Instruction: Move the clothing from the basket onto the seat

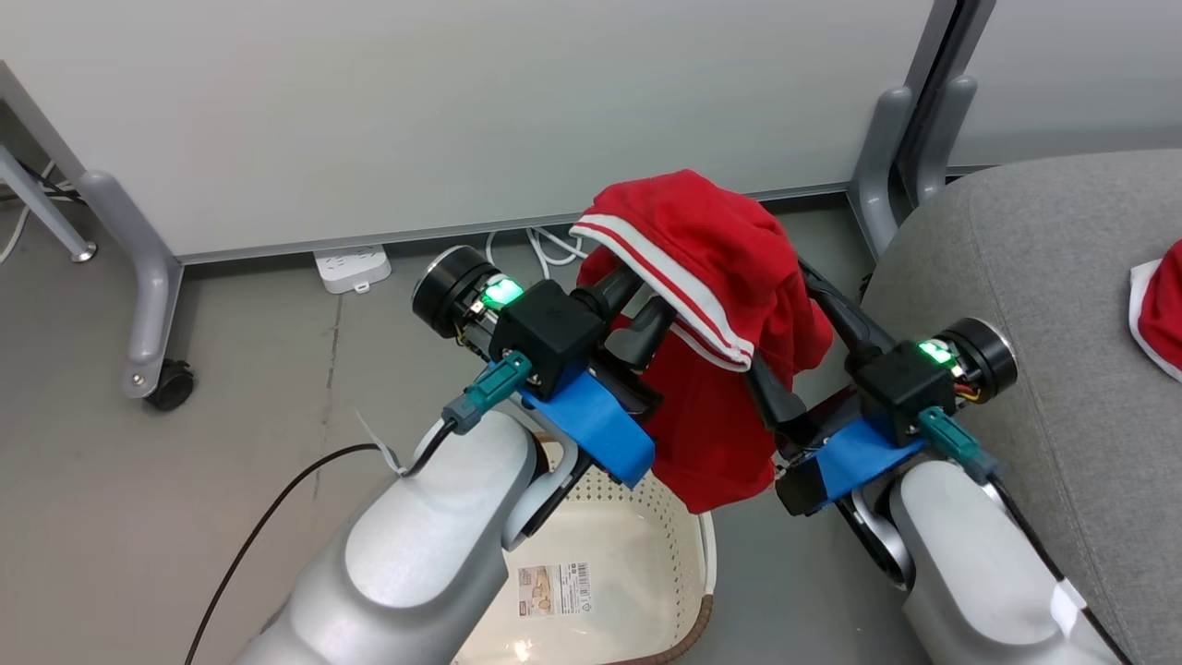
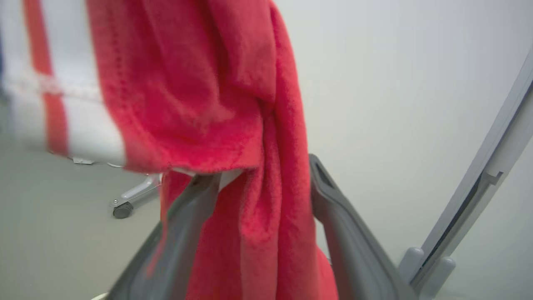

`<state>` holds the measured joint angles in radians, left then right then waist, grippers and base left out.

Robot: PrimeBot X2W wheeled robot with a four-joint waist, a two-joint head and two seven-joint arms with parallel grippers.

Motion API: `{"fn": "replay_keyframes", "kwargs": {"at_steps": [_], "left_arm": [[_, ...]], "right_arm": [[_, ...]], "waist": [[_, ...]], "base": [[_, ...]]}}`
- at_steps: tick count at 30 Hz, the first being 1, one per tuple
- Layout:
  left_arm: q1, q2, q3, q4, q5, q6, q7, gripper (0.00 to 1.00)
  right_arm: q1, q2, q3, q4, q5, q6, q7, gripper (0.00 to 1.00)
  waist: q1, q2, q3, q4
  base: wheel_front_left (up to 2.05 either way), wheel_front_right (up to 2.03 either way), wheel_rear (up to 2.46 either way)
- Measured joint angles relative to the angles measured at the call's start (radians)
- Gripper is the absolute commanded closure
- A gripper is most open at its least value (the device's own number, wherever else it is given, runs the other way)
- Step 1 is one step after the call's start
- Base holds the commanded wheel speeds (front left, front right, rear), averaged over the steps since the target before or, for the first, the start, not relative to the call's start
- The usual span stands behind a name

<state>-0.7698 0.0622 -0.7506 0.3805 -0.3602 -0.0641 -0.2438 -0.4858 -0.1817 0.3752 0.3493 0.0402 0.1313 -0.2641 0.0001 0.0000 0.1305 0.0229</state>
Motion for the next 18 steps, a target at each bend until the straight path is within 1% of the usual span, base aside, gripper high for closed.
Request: {"fn": "replay_keyframes", "kwargs": {"at_steps": [6, 7, 8, 18], "left_arm": [[-0.004, -0.002, -0.007, -0.001, -0.007, 0.001, -0.004, 1.00], [-0.005, -0.002, -0.009, -0.001, -0.007, 0.002, -0.004, 1.00], [-0.006, -0.003, -0.010, -0.001, -0.007, 0.002, -0.004, 1.00], [-0.010, -0.003, -0.017, 0.005, -0.010, 0.006, -0.009, 1.00]], "right_arm": [[-0.039, -0.006, 0.023, 0.109, -0.003, 0.000, 0.000, 0.00], [-0.043, -0.005, 0.024, 0.120, 0.002, 0.000, 0.000, 0.63], [-0.047, -0.004, 0.025, 0.129, 0.007, 0.000, 0.000, 1.00], [-0.064, 0.001, 0.045, 0.144, 0.035, 0.000, 0.000, 1.00]], "waist": [[0.0000, 0.0000, 0.010, 0.012], [0.0000, 0.0000, 0.012, 0.013], [0.0000, 0.0000, 0.013, 0.014], [0.0000, 0.0000, 0.024, 0.008]], "base": [[0.00, 0.00, 0.00], [0.00, 0.00, 0.00], [0.00, 0.00, 0.00], [0.00, 0.00, 0.00]]}}
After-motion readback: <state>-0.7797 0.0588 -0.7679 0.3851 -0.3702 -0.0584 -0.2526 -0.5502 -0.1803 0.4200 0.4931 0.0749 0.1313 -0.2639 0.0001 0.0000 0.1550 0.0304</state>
